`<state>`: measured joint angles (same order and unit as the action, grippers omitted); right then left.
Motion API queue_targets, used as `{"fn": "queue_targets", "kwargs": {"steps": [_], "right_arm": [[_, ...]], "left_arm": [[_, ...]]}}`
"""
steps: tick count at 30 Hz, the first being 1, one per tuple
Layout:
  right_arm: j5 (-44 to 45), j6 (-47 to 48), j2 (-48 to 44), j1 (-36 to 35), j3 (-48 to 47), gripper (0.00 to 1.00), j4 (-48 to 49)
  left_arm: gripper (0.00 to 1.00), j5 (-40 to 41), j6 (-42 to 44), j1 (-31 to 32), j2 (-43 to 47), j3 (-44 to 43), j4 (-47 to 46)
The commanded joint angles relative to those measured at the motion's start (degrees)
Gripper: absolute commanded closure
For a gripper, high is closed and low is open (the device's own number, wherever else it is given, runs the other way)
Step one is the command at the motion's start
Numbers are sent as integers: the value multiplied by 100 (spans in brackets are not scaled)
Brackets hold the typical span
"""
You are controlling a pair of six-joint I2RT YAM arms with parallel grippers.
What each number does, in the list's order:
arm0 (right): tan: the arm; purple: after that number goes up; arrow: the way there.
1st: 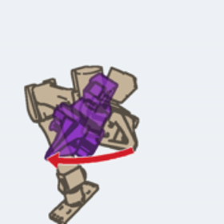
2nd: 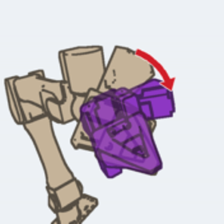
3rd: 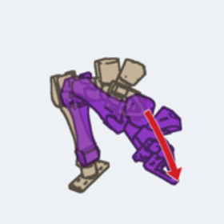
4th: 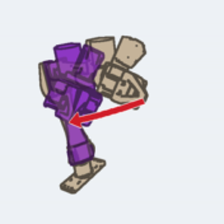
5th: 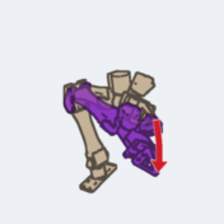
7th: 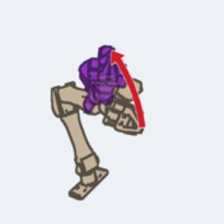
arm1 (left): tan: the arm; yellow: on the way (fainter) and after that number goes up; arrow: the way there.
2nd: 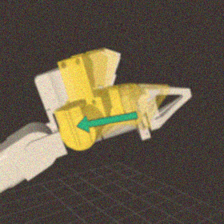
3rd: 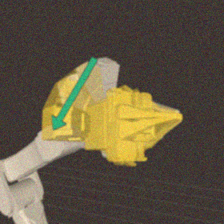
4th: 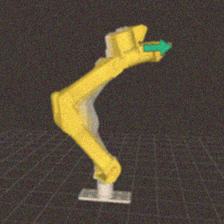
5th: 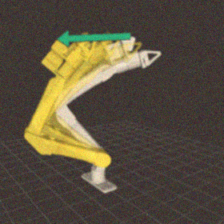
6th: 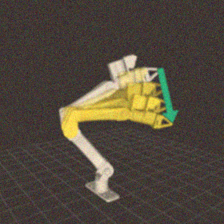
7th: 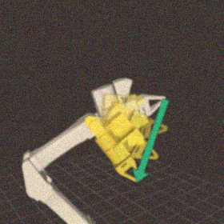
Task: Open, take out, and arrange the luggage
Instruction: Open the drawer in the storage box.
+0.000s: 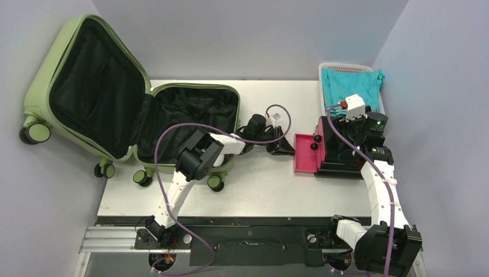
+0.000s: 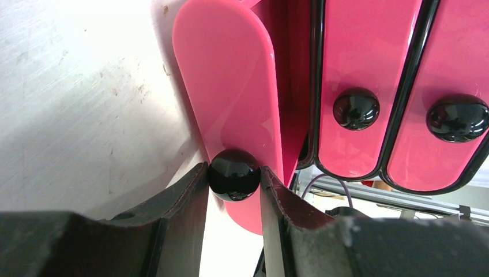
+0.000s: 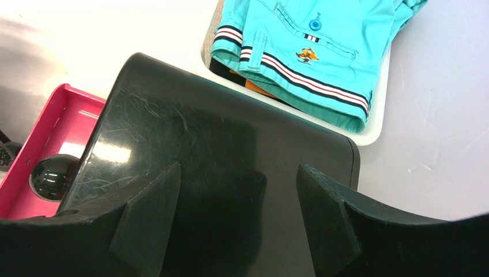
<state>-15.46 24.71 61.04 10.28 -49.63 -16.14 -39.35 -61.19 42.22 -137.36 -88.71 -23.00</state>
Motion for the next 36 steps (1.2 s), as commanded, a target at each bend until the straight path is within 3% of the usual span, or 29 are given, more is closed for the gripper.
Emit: {"fn": "queue_targets", "kwargs": {"steps": [1,29,31,33,34,36], "right_arm": [[29,69,194,-87,58,30,-583],[79,87,187,-132,48,30,-588],[79,91,181,-132,49,30,-598],[79,95,165,-132,50,30,-605],[79,95,159,-132,50,30,-604],[79,103,149,-132,51,30,-599]], "left_arm": [[84,222,175,-385,320,226,132],[81,279,133,-268,701,633,94],[75,286,138,-273,702,627,94],[62,302,165,-292,701,594,133],[36,305,192,-301,701,550,172],[1,295,233,-330,720,458,243]]}}
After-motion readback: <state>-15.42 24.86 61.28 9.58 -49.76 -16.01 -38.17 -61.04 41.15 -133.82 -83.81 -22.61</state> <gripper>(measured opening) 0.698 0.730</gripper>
